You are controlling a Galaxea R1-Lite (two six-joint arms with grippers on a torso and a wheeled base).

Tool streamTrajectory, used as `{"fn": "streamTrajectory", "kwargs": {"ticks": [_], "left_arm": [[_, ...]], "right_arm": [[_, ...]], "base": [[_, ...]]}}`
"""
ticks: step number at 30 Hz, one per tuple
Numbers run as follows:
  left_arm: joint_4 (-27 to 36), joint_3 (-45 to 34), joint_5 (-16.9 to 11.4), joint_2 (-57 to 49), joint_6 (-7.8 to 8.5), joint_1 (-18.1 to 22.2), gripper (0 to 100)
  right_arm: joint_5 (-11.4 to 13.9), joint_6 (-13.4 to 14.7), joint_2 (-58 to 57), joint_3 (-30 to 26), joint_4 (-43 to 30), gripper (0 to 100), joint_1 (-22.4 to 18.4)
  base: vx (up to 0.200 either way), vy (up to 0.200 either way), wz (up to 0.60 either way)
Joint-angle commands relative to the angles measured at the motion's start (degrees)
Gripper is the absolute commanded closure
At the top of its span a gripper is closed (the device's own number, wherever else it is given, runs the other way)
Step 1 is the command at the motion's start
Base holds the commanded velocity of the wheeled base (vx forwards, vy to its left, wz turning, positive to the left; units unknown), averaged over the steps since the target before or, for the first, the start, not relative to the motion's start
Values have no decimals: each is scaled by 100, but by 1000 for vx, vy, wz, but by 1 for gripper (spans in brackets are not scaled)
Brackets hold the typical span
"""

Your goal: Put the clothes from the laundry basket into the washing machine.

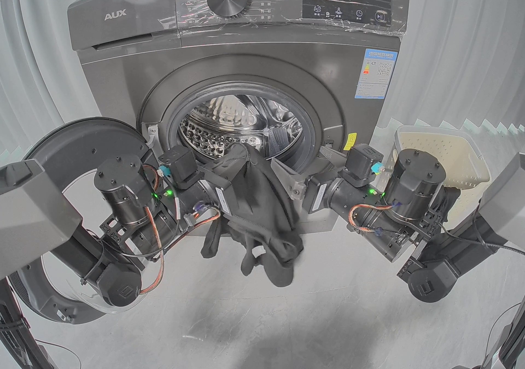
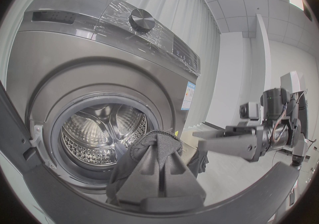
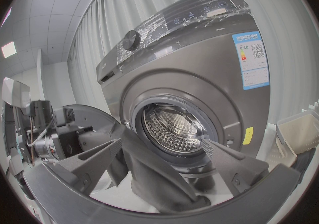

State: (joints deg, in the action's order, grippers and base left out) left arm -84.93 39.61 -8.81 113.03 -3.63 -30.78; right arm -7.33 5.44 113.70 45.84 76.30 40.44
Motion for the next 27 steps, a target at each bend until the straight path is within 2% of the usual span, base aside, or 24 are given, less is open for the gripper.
{"fn": "streamTrajectory", "kwargs": {"ticks": [1,9,27], "left_arm": [[21,170,2,-44,-6,-7,100],[29,258,29,-44,-6,-16,100],[346,583,126,-159,-15,-24,100]], "right_arm": [[-6,-8,20,-224,-10,0,-141],[47,-16,64,-831,78,0,-273],[65,1,557,-1015,87,0,-343]], "base": [[0,0,0],[0,0,0],[0,0,0]]}}
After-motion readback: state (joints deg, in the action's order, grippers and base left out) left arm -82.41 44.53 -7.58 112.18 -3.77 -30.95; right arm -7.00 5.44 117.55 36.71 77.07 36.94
